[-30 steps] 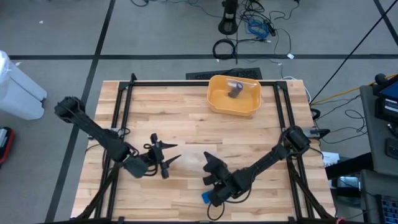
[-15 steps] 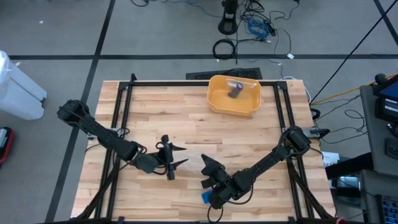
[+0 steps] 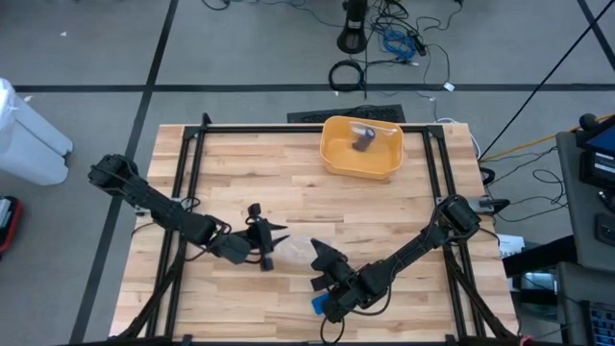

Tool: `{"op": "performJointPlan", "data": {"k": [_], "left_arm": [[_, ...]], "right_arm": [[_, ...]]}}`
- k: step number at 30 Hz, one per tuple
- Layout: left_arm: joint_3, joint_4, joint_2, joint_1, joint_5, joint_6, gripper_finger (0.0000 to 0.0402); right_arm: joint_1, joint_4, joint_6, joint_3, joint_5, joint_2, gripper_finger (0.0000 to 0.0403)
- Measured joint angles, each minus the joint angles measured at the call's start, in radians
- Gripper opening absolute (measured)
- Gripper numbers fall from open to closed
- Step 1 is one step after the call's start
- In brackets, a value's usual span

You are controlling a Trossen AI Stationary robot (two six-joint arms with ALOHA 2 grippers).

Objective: Roll bandage
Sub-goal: Put the blue bandage into the transparent zip bag

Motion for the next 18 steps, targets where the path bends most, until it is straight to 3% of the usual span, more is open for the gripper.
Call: {"op": "performJointPlan", "data": {"k": [7,9,14,18], "left_arm": [[0.000,-0.011,0.000,0.003,-0.106,-0.027,0.0011],[0.000,-0.011,0.000,0.001,-0.150,-0.028,0.0006],[0.000,-0.011,0.000,-0.021,-0.290,-0.046,0.0003],[0.000,-0.002,0.000,-0.058,-0.405,-0.045,0.0002]], "right_arm": [[0.002,0.031,-0.030,0.000,-0.001,0.000,0.0000],[0.002,0.050,-0.022,0.000,-0.017,-0.001,0.0000],[0.001,0.097,0.094,0.000,-0.239,-0.002,0.0000],[-0.009,0.130,0.248,0.000,-0.268,-0.002,0.0000]]}}
